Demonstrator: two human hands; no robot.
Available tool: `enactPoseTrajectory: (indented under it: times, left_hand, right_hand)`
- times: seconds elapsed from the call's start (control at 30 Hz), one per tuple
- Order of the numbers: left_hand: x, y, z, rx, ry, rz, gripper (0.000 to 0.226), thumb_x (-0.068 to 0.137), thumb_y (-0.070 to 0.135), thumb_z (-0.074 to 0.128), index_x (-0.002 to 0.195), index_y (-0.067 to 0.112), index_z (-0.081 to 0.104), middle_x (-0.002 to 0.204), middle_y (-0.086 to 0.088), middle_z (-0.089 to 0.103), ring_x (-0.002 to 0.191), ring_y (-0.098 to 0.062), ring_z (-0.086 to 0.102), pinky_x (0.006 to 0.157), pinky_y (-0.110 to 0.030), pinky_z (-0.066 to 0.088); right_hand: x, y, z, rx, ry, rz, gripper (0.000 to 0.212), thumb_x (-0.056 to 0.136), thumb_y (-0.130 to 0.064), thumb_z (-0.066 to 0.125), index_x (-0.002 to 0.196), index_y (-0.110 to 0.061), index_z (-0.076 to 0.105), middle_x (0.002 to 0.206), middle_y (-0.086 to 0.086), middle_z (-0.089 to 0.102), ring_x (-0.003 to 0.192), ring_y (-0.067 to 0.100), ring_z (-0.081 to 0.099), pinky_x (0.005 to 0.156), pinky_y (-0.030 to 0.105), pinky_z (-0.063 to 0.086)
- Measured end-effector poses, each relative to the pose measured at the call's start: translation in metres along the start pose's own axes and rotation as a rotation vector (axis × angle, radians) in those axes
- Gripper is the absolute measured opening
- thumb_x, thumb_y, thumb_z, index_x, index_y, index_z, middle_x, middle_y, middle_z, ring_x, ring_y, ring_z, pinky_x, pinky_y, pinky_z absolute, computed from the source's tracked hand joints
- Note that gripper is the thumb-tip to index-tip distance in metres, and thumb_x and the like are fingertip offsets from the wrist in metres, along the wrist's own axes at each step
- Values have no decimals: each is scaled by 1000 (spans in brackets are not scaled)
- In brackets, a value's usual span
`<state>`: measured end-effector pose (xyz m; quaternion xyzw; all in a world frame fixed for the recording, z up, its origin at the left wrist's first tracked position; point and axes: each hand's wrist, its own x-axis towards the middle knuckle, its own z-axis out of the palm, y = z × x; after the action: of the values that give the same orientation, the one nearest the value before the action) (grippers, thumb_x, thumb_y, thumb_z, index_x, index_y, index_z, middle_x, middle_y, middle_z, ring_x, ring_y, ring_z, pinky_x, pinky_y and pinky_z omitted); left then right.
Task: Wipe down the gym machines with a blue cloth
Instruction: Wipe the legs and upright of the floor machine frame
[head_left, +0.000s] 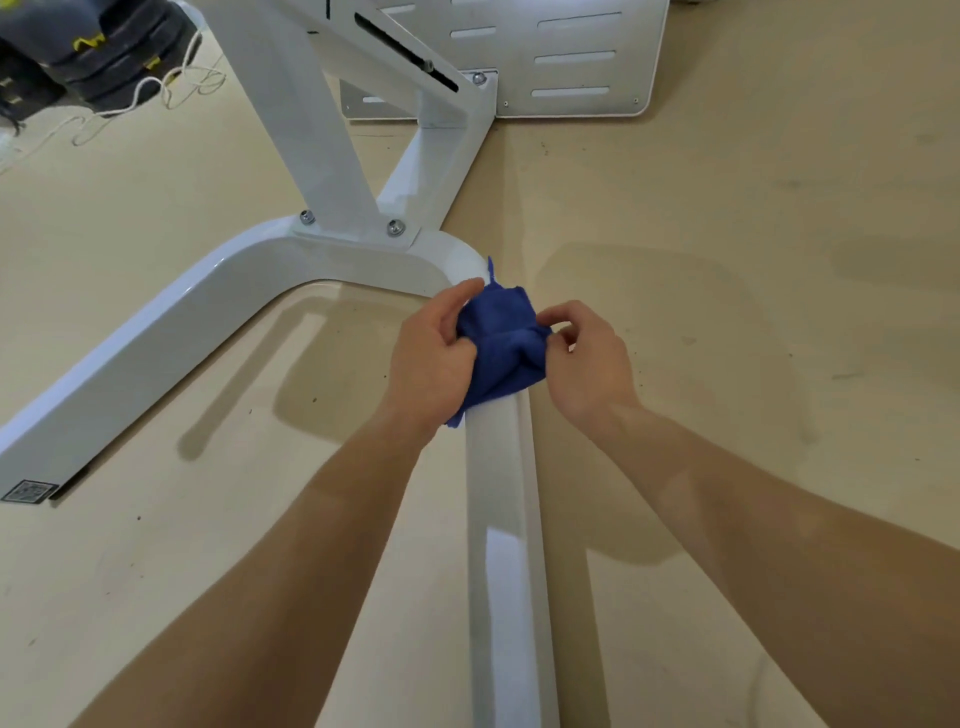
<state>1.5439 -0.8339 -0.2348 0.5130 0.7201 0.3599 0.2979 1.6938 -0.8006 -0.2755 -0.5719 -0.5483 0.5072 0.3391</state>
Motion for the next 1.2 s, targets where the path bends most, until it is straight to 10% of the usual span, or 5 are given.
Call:
enactPoseTrajectory:
  times: [0.13, 0.37, 0.53, 0.9, 1.2]
  left_hand:
    - [-8, -11, -2, 315, 39, 63, 46, 91, 14, 56, 135, 27, 51, 126, 14, 57, 108, -4, 54, 81, 0, 35]
    - [5, 4, 10, 337, 196, -5, 13, 84, 29, 69, 95, 32, 62, 100, 12, 63, 85, -5, 61, 76, -22, 47]
    - [21, 8, -1, 19, 99, -72, 16, 93, 15, 60, 93, 23, 74, 88, 12, 73, 84, -4, 69, 73, -19, 53]
    - [53, -11, -27, 188, 161, -148, 25, 87, 17, 54, 104, 27, 69, 95, 10, 70, 91, -14, 66, 89, -40, 55]
    - [67, -25, -24, 345, 41, 98, 31, 85, 24, 70, 116, 28, 69, 100, 13, 59, 85, 9, 57, 75, -2, 37]
  right_hand:
    - [5, -1, 3, -170, 29, -12, 34, 88, -2, 43, 105, -22, 64, 94, 6, 61, 73, 17, 57, 62, 27, 41]
    - [-10, 0, 10, -170, 205, -49, 31, 95, -17, 45, 117, -26, 65, 122, -7, 51, 110, 16, 52, 85, 28, 43]
    - [-9, 19, 37, 67, -171, -61, 58, 92, -55, 39, 145, -31, 42, 138, -5, 52, 123, 12, 51, 106, 35, 41]
    - [89, -32, 58, -143, -282, 19, 49, 99, -48, 41, 138, -18, 42, 120, 3, 61, 104, 23, 61, 88, 36, 48]
    - [68, -18, 44, -345, -234, -40, 50, 98, -53, 43, 132, -16, 45, 107, 1, 63, 89, 21, 61, 76, 36, 49]
